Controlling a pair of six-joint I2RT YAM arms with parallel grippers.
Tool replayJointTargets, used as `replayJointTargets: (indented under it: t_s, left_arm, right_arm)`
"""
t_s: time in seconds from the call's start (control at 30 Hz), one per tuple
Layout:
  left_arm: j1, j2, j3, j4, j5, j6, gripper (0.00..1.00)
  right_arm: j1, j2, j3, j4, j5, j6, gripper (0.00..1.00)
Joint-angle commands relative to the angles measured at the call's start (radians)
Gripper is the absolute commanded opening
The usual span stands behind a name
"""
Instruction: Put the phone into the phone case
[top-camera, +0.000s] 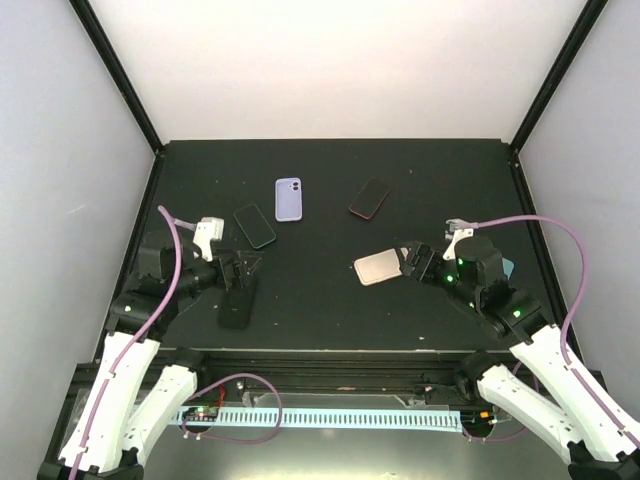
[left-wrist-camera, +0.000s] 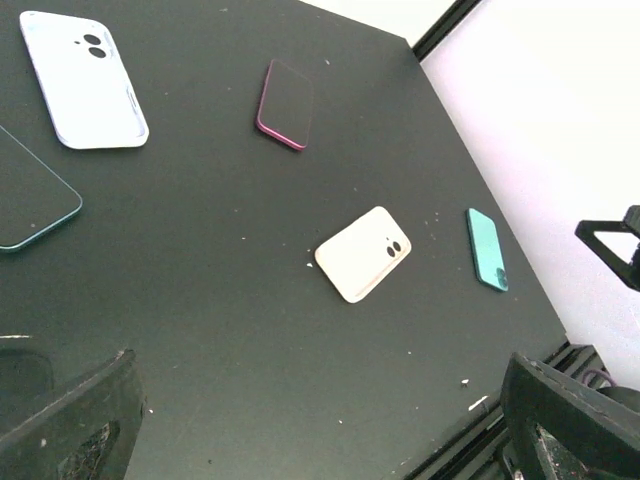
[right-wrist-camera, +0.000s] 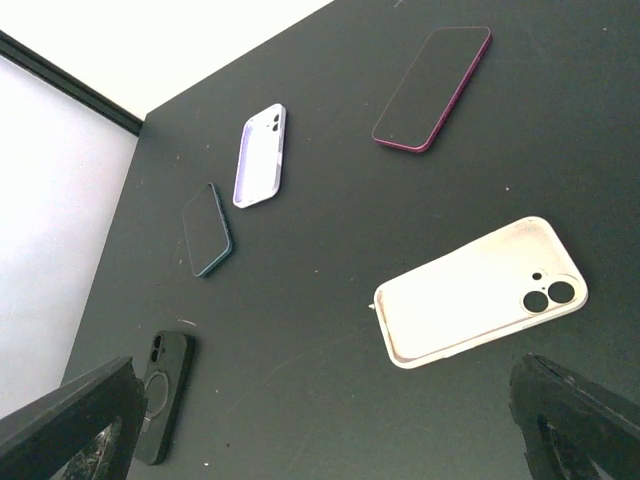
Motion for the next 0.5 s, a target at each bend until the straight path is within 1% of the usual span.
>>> replayJointTargets:
  t_s: [0.0, 0.1, 0.2, 0.3, 0.4, 0.47]
  left_arm:
    - [0.008, 0.027, 0.001, -0.01, -0.062, -0.013, 0.99]
    - [0.007, 0.069, 0.006, -0.037, -0.129, -0.018, 0.99]
    - [0.007, 0.124, 0.01, -0.067, -0.227, -0.039, 0.99]
    - [0.008, 0.197, -0.008, -0.055, -0.323, -0.049, 0.99]
    - [0.008, 0.303, -0.021, -0.043, -0.433, -0.051, 0.99]
    - [0.008, 0.386, -0.023, -0.036, -0.452, -0.03, 0.99]
  right_arm:
    - [-0.006, 0.001, 0.006, 0.035, 0.027, 0.0, 1.0]
    - [-0.006, 0.009, 0.017, 0.033, 0.019, -0.004, 1.0]
    - [-0.006, 0.012, 0.017, 0.04, 0.017, -0.006, 1.0]
    - [-0.006, 0.008, 0.014, 0.053, 0.009, -0.013, 1.0]
    - [-0.006, 0.002, 0.018, 0.059, -0.007, -0.012, 1.0]
    - [-0.005, -0.007, 0.017, 0.065, -0.03, -0.024, 1.0]
